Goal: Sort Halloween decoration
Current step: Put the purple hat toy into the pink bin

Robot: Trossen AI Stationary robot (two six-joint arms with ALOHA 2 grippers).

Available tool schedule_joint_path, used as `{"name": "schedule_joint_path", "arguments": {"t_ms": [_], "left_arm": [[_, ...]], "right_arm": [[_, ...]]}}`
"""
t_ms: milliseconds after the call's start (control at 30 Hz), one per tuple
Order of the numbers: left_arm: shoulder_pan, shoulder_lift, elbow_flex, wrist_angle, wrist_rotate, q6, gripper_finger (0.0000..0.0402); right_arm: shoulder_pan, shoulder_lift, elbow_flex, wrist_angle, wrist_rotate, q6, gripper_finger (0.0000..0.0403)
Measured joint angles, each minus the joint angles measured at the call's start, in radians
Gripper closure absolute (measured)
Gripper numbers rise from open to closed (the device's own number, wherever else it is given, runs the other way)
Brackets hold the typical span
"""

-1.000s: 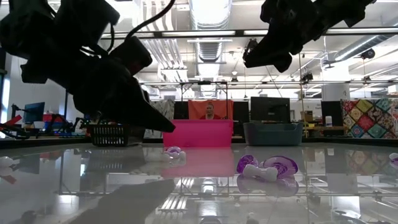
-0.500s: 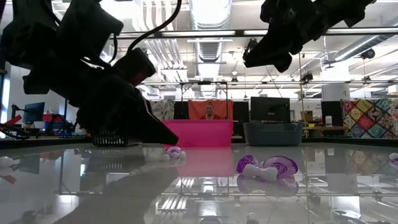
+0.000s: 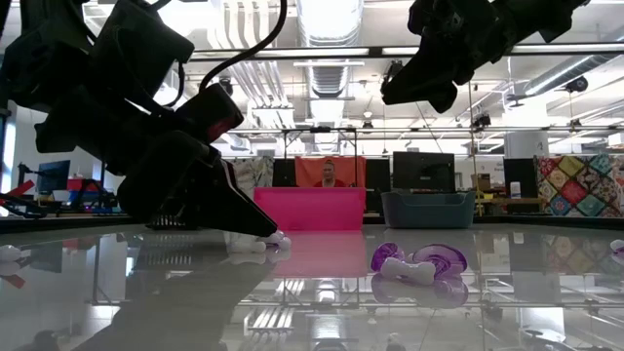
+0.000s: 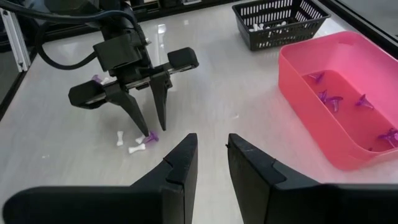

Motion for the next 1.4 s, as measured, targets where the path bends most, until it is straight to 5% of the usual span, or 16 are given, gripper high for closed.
{"name": "schedule_joint_path", "arguments": {"t_ms": [367, 1400], "left_arm": [[0.000, 0.000, 0.000, -0.005, 0.000, 0.000, 0.0363], [0.000, -0.010, 0.002, 0.005, -0.007, 0.025, 0.0394]], "right_arm": [[0.000, 0.000, 0.000, 0.000, 0.000, -0.001, 0.0323], [0.000, 0.000, 0.000, -0.001, 0.001, -0.001, 0.0323]]}}
